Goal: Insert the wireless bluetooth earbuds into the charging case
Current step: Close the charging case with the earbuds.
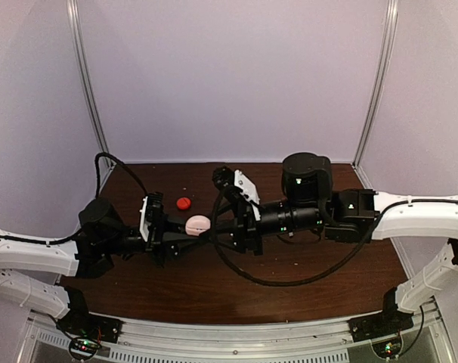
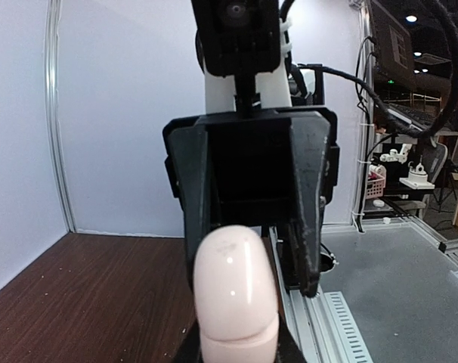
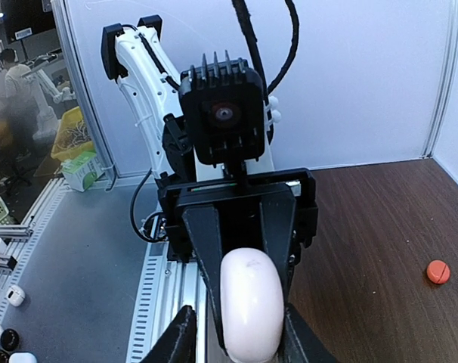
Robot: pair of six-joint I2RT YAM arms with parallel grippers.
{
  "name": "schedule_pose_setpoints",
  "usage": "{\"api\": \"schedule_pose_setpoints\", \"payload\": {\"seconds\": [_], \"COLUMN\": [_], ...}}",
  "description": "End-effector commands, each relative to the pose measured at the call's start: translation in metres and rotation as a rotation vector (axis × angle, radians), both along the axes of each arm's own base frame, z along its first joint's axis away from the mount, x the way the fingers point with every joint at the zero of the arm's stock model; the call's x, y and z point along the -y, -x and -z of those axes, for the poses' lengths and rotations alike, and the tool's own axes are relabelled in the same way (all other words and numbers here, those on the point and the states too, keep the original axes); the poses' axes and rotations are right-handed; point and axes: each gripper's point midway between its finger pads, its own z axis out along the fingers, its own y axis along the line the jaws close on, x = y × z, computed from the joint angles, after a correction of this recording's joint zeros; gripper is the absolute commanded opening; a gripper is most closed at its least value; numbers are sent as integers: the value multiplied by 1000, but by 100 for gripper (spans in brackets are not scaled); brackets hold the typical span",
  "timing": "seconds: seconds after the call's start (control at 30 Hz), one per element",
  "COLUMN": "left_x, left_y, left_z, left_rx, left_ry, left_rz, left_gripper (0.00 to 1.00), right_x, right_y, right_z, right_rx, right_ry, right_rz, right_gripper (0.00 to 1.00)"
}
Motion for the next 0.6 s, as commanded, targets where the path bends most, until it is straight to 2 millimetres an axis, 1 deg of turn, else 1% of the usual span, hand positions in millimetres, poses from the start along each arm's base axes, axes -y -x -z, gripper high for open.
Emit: {"api": "schedule_pose_setpoints", "payload": {"seconds": [0.0, 0.23, 0.43, 0.5, 0.57], "left_x": [-4, -5, -5, -4, -4], "left_y": [-28, -33, -33, -33, -33], "left_z": [-11, -16, -21, -22, -22], "left_rx": [-75, -128, -164, -172, -174], "left_ry": [40, 56, 74, 73, 69], "left_rz": [-119, -133, -125, -120, -116], "left_gripper": [0, 0, 0, 0, 0], "right_x": [-4, -3, -2, -1, 1], "right_y": [36, 38, 38, 37, 34], "right_z": [1, 21, 47, 51, 50], "right_rx": [104, 214, 335, 359, 370], "right_ry": [56, 156, 283, 303, 307], "right_rz": [-77, -12, 45, 60, 81], "right_gripper": [35, 34, 34, 34, 34]}}
